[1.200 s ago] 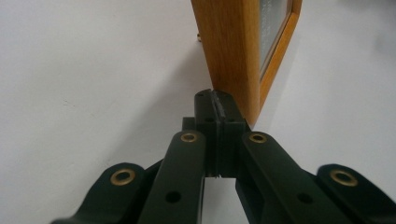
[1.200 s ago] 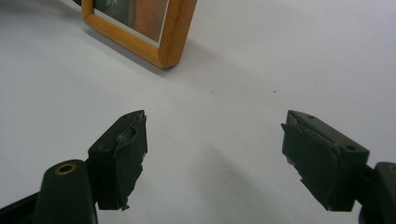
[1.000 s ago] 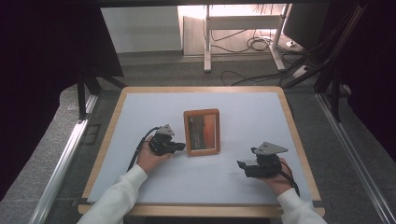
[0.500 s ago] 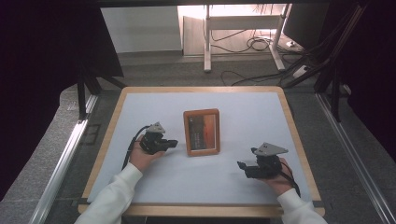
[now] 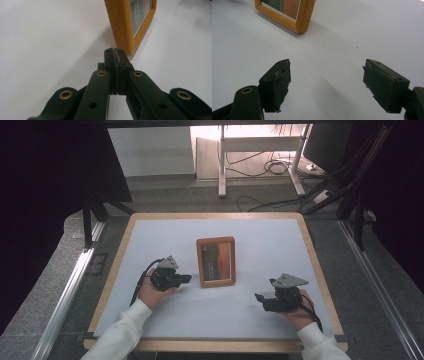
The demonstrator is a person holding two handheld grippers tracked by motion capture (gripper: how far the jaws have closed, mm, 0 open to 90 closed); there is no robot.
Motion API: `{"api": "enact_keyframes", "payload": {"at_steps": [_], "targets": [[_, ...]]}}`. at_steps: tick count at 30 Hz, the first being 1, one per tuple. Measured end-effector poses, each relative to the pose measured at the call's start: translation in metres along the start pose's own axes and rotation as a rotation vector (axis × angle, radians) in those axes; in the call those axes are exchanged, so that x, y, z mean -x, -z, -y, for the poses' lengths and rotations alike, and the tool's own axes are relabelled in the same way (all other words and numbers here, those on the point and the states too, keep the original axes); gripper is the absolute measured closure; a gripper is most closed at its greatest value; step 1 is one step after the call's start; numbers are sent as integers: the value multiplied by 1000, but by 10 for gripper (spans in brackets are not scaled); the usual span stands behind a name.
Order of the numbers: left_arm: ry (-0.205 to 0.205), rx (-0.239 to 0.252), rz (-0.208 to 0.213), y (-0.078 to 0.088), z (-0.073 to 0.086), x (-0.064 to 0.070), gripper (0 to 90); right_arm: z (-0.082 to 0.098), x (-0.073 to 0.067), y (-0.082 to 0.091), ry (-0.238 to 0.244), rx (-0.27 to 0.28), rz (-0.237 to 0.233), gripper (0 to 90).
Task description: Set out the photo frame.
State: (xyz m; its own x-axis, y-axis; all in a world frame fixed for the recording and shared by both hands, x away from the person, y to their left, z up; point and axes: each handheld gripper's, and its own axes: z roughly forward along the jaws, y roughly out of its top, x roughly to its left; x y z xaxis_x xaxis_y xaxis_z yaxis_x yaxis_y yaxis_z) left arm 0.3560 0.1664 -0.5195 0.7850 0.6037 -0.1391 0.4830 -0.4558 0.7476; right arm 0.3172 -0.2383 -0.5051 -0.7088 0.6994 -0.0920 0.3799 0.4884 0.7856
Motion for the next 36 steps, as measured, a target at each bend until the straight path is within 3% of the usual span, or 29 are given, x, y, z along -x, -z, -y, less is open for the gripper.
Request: {"api": "enact_keyframes", "payload": {"at_steps": [10, 16, 22, 36], "targets": [[-32, -4, 43, -3, 0, 16, 900, 1, 0, -2, 6, -6, 5, 228], [-72, -24, 72, -24, -11, 28, 900, 1, 1, -3, 2, -10, 8, 228], [-75, -42, 54, -37, -13, 27, 900, 2, 0, -3, 6, -10, 7, 228], [-57, -38, 49, -39, -13, 21, 900, 2, 0, -3, 4, -10, 7, 228]]}}
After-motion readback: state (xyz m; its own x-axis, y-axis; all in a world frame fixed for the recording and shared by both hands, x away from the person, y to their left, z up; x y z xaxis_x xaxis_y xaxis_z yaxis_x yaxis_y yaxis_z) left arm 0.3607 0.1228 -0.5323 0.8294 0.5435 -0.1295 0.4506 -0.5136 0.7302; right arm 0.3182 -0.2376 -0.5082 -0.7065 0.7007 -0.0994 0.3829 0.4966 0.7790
